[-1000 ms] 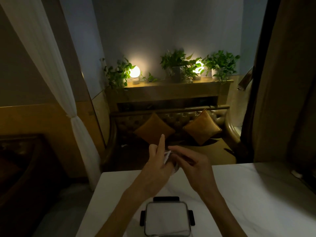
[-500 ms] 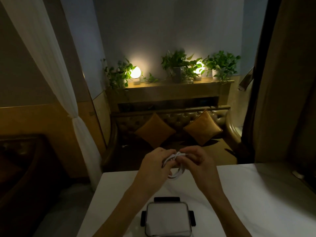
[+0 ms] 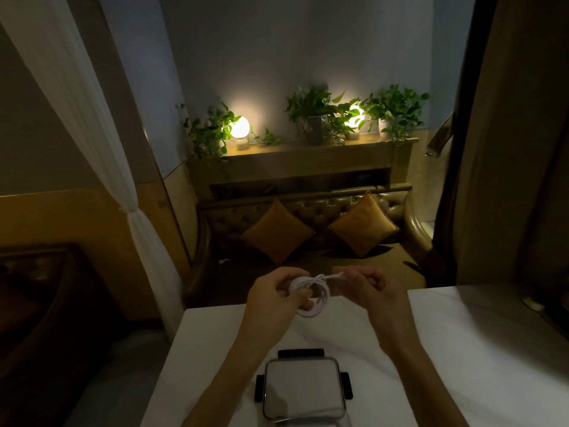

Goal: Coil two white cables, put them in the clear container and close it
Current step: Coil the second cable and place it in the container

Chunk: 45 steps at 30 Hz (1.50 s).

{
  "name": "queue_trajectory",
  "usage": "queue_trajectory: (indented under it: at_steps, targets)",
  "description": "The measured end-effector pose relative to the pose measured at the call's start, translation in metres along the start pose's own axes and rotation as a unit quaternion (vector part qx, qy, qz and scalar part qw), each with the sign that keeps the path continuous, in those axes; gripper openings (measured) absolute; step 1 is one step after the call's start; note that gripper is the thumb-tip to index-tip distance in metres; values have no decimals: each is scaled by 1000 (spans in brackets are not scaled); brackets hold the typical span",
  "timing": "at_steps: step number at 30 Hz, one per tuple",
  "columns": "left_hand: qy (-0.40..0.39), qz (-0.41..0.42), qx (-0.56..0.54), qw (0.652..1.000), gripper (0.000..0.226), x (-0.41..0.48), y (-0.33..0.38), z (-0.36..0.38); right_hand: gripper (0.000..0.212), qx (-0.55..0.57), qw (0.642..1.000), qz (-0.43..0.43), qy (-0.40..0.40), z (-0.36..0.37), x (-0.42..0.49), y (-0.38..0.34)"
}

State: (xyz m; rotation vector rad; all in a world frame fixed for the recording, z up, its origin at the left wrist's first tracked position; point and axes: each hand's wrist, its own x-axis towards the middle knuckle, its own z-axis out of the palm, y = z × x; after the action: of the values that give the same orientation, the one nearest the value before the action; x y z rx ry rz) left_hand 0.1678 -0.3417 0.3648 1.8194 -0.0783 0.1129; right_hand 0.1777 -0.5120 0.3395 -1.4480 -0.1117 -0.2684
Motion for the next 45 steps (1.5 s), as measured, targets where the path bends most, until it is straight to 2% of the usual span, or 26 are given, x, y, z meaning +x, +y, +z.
queue_trajectory:
  at_steps: [5, 11, 14, 17, 19, 21, 24, 27, 30, 33, 36, 38, 39, 40, 42, 45]
  targets:
    - [-30, -17, -74, 997, 21, -3, 7, -3, 12, 26, 1000, -15, 5, -7, 1, -7]
    - [-46, -45, -53, 997, 20, -1, 4, 0, 13, 20, 998, -47, 34, -22, 11, -5]
    - [-23, -17, -42, 999, 19, 1, -3, -5, 18, -12, 999, 25, -27, -24, 7, 4]
    - [0, 8, -26, 1000, 16, 4, -9, -8, 41, -41, 991, 81, -94, -17, 1, 10]
    - [13, 30, 6, 999, 13, 6, -15, -4, 49, -53, 986, 72, -138, -6, -4, 12]
    - [32, 57, 87, 994, 10, 8, -19, 1, 47, -79, 985, 33, -152, 8, -6, 15]
    - [64, 78, 242, 965, 17, 7, -24, 11, 28, -123, 986, -35, -103, 24, -4, 21]
    - [102, 97, 295, 945, 21, 6, -28, 15, 22, -158, 981, -53, -96, 32, -4, 27]
    - [115, 88, 250, 957, 21, 3, -29, 21, 23, -310, 944, -105, -43, 34, -2, 36]
    - [95, 66, 135, 984, 19, 0, -29, 21, 23, -404, 900, -166, 1, 28, 4, 39]
    - [12, -28, -26, 999, 18, 2, -24, 13, 18, -483, 847, -220, 19, 18, 7, 39]
    - [-25, -117, -172, 978, 20, 4, -18, 7, 17, -514, 825, -235, -10, 12, 8, 37]
    - [-34, -139, -223, 964, 22, 5, -16, 3, 17, -490, 840, -224, -55, 10, 10, 33]
    - [-39, -141, -245, 959, 24, 5, -15, -1, 17, -440, 871, -190, -109, 8, 11, 27]
    - [-54, -110, -227, 966, 24, 2, -16, -9, 16, -342, 913, -99, -197, 5, 15, 14]
    - [-70, -57, -183, 979, 22, -2, -14, -18, 12, -298, 917, -70, -255, 2, 18, -2]
